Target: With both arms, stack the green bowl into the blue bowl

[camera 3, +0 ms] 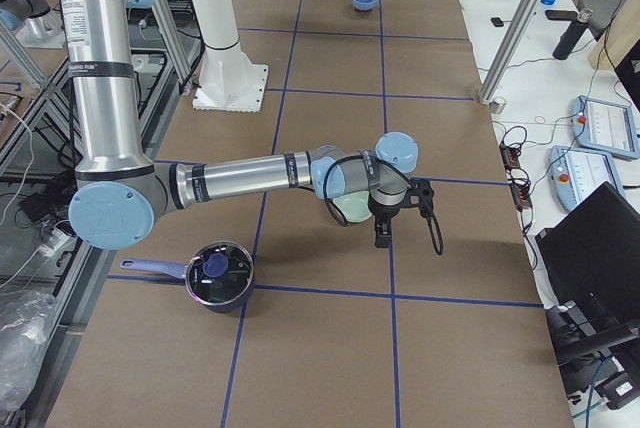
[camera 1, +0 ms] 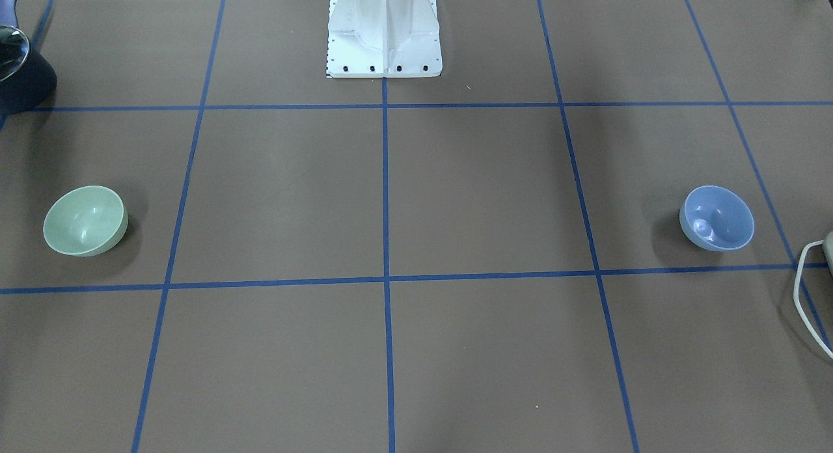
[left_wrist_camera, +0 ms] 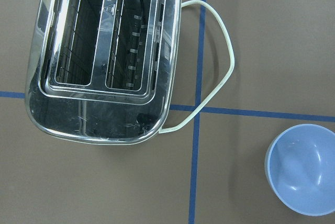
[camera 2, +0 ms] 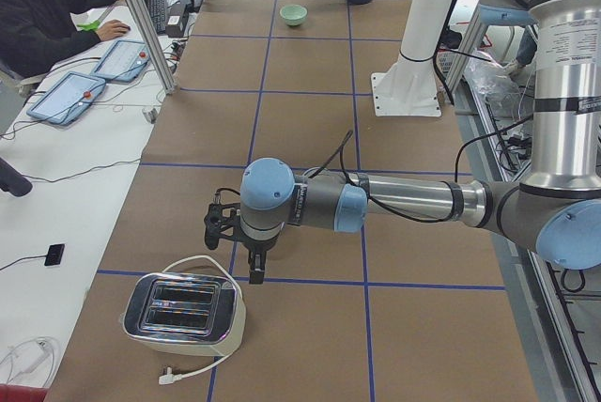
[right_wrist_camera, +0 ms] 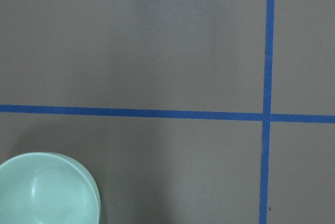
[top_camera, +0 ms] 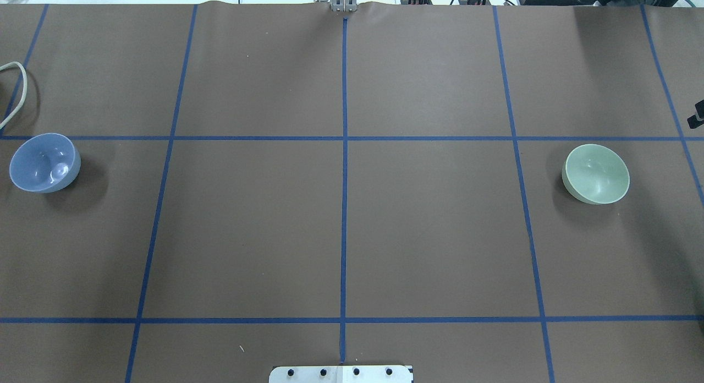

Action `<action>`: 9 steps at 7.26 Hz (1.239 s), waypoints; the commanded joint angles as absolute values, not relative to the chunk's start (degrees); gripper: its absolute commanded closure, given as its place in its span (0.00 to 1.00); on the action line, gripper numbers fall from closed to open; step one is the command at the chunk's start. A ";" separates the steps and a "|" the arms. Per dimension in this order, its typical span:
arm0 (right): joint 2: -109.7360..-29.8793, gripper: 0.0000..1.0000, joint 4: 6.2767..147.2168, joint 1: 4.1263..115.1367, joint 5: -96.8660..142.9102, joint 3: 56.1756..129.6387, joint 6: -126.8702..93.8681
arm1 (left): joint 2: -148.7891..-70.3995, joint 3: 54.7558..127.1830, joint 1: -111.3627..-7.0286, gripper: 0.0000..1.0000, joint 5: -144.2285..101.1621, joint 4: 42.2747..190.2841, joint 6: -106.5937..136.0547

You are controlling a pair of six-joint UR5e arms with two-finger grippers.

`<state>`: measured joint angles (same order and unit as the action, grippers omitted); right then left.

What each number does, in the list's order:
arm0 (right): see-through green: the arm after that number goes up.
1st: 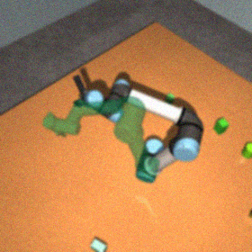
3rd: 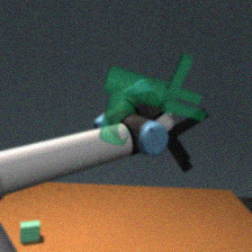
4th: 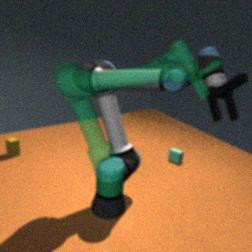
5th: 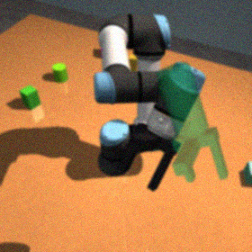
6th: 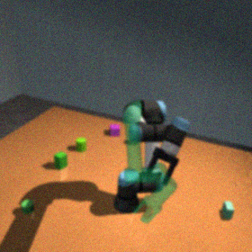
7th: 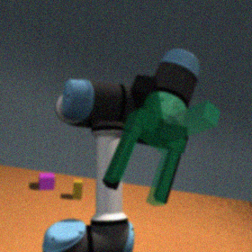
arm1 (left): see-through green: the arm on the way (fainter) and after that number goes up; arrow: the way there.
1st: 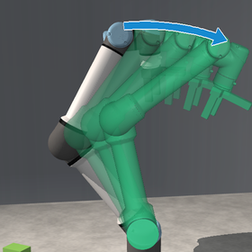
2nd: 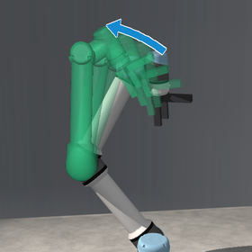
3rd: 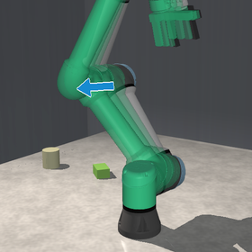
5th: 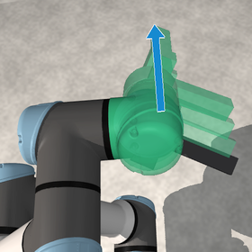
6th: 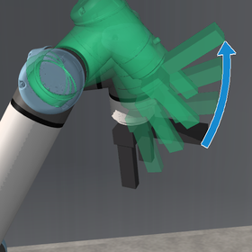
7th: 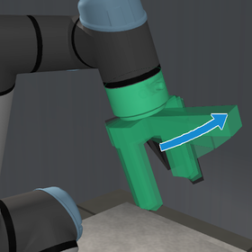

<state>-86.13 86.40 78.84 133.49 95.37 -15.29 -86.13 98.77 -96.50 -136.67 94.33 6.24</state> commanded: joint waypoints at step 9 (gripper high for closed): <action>-84.90 0.00 87.01 79.19 133.50 95.54 -15.64 | -85.25 101.94 -96.24 0.02 -136.93 91.08 6.42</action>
